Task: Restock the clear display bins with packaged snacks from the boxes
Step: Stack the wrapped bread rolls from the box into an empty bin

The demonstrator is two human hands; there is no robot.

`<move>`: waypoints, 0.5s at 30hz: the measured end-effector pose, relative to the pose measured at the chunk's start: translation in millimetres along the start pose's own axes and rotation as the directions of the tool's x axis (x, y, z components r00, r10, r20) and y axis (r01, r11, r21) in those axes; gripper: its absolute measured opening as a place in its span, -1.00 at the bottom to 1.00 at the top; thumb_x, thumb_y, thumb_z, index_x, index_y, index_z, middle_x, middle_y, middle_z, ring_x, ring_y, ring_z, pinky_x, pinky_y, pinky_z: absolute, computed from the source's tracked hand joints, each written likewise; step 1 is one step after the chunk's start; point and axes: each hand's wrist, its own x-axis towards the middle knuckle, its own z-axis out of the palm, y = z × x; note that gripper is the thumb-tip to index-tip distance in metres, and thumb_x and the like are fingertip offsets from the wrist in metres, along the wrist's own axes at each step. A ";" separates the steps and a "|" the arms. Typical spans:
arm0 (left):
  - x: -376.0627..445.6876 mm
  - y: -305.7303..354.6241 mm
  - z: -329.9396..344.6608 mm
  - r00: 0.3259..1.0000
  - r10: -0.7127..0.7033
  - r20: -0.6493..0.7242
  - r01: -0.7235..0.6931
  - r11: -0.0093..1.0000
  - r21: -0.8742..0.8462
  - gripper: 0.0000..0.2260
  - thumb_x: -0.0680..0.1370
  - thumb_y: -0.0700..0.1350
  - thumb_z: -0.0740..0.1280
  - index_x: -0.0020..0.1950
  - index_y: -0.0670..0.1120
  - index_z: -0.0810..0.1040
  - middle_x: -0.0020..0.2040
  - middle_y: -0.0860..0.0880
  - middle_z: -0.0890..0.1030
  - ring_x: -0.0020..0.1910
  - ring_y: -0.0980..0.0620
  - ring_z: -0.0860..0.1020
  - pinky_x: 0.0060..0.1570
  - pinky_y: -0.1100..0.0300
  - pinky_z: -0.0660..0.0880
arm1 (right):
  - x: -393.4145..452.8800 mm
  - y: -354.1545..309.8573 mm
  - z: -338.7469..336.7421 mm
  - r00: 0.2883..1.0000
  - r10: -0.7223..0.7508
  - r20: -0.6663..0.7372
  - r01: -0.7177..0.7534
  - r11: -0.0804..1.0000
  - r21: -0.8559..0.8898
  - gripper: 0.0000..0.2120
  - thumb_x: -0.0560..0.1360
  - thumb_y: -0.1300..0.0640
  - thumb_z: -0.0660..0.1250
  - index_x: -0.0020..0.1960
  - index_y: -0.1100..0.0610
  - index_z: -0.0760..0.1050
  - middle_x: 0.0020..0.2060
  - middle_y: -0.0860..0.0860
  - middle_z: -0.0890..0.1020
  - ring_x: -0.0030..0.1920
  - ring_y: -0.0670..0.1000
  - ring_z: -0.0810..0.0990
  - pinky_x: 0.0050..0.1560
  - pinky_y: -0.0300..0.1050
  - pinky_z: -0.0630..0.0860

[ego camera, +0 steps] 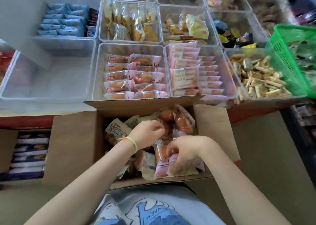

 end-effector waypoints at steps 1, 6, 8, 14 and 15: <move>2.3 1.5 3.9 1.000 -0.022 0.017 0.023 1.000 -0.021 -0.84 0.56 -0.03 0.29 -0.02 0.02 0.66 -0.08 0.05 0.67 -0.08 0.04 0.59 -0.02 0.19 0.51 | 4.2 1.9 5.2 1.000 0.016 -0.014 -0.016 0.999 0.038 -0.73 0.47 0.03 0.40 0.16 -0.01 0.57 -0.03 -0.03 0.60 -0.17 -0.03 0.56 -0.24 -0.17 0.49; 5.4 3.3 6.6 0.977 -0.086 0.195 0.163 0.890 -0.425 -0.70 0.57 0.20 0.29 0.06 0.03 0.68 -0.02 0.01 0.71 0.01 0.07 0.64 0.18 0.08 0.53 | 11.8 11.7 5.6 0.941 -0.089 -0.325 0.151 0.974 0.171 -0.78 0.59 0.03 0.31 -0.22 0.01 0.53 -0.29 -0.01 0.55 -0.25 0.02 0.52 -0.25 -0.12 0.45; 5.0 -1.8 2.5 0.969 -0.005 0.249 0.113 0.901 -0.420 -0.59 0.46 0.30 0.37 0.11 0.04 0.65 0.06 -0.04 0.69 0.05 0.03 0.63 0.20 0.04 0.50 | 11.7 14.9 0.4 0.892 -0.093 -0.442 0.276 0.887 0.370 -0.82 0.57 -0.02 0.36 -0.17 0.02 0.57 -0.24 0.00 0.58 -0.18 0.01 0.54 -0.15 -0.06 0.49; 5.8 -12.1 -8.8 0.986 -0.092 0.137 0.125 0.958 -0.259 -0.67 0.38 0.14 0.55 -0.02 -0.03 0.62 -0.14 0.04 0.69 -0.17 0.08 0.66 -0.05 0.07 0.60 | 30.5 17.1 -3.2 0.728 0.064 -0.682 0.411 0.755 0.510 -0.83 0.59 -0.09 0.33 0.00 0.00 0.56 -0.08 -0.09 0.63 -0.04 -0.06 0.59 0.00 -0.07 0.55; 5.2 -15.4 -11.7 0.988 -0.126 0.091 0.145 0.957 -0.250 -0.70 0.41 0.11 0.53 0.00 -0.03 0.62 -0.11 0.02 0.70 -0.14 0.06 0.67 -0.05 0.08 0.61 | 33.2 18.8 -3.3 0.635 0.119 -0.763 0.396 0.798 0.454 -0.83 0.58 -0.06 0.33 0.02 0.03 0.57 -0.07 -0.06 0.63 -0.02 -0.03 0.58 0.02 -0.05 0.56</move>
